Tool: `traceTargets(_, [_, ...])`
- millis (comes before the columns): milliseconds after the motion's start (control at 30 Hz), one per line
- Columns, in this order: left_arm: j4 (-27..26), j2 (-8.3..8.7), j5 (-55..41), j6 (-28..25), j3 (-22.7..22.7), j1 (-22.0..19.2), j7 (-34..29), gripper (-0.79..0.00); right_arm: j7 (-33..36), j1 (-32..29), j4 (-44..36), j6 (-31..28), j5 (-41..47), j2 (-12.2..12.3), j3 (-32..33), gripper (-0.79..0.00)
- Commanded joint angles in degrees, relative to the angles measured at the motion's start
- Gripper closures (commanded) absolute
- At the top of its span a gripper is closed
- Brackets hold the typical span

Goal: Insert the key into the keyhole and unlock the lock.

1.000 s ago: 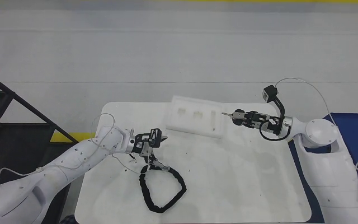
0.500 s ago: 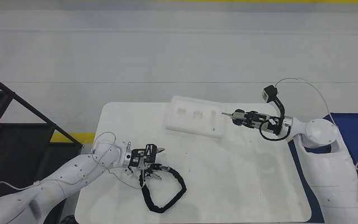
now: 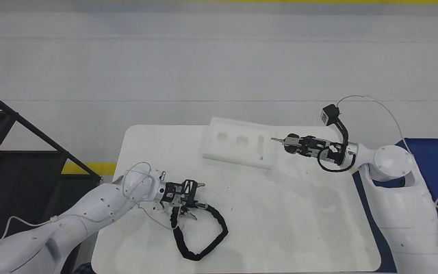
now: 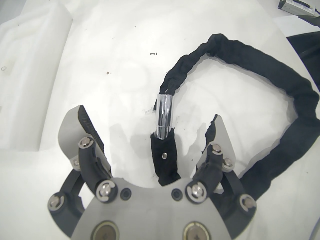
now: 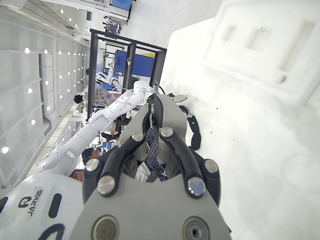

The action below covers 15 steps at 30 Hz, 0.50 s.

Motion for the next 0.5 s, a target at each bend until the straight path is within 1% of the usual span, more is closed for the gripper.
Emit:
traceTargets(0, [0.91, -0.39, 1.01, 0.02, 0.15, -0.01, 1.28, -0.751, 0.0, 0.0, 0.0, 0.0, 0.0, 0.0, 0.0, 0.0])
traceTargets(33, [1.51, -0.62, 1.39, 0.14, 0.19, -0.03, 1.75, -0.69, 0.0, 0.0, 0.0, 0.0, 0.0, 0.0, 0.0, 0.0])
traceTargets(100, [2.53, -1.1, 1.82, 0.23, 0.2, -0.09, 2.69, -0.523, 0.0, 0.0, 0.0, 0.0, 0.0, 0.0, 0.0, 0.0])
traceTargets(133, [3.02, -1.34, 2.12, 0.22, 0.22, -0.18, 2.98, -0.459, 0.0, 0.0, 0.0, 0.0, 0.0, 0.0, 0.0, 0.0])
traceTargets(200, [3.81, -1.81, 2.53, 0.02, 0.25, -0.29, 3.57, -0.44, 0.0, 0.0, 0.0, 0.0, 0.0, 0.0, 0.0, 0.0])
traceTargets(233, [4.06, -2.04, 2.98, -0.18, 0.33, -0.41, 3.78, -0.4, 0.0, 0.0, 0.0, 0.0, 0.0, 0.0, 0.0, 0.0])
traceTargets(300, [4.6, -2.45, 3.74, -0.12, 0.44, -0.5, 4.65, -0.382, 0.0, 0.0, 0.0, 0.0, 0.0, 0.0, 0.0, 0.0])
traceTargets(367, [5.45, -2.84, 4.52, -0.06, 0.6, -0.48, 5.33, -0.342, 0.0, 0.0, 0.0, 0.0, 0.0, 0.0, 0.0, 0.0])
traceTargets(400, [5.92, -3.04, 4.78, -0.04, 0.66, -0.46, 5.71, -0.357, 0.0, 0.0, 0.0, 0.0, 0.0, 0.0, 0.0, 0.0])
traceTargets(467, [6.86, -3.43, 5.36, -0.11, 0.79, -0.47, 6.36, -0.351, 0.0, 0.0, 0.0, 0.0, 0.0, 0.0, 0.0, 0.0])
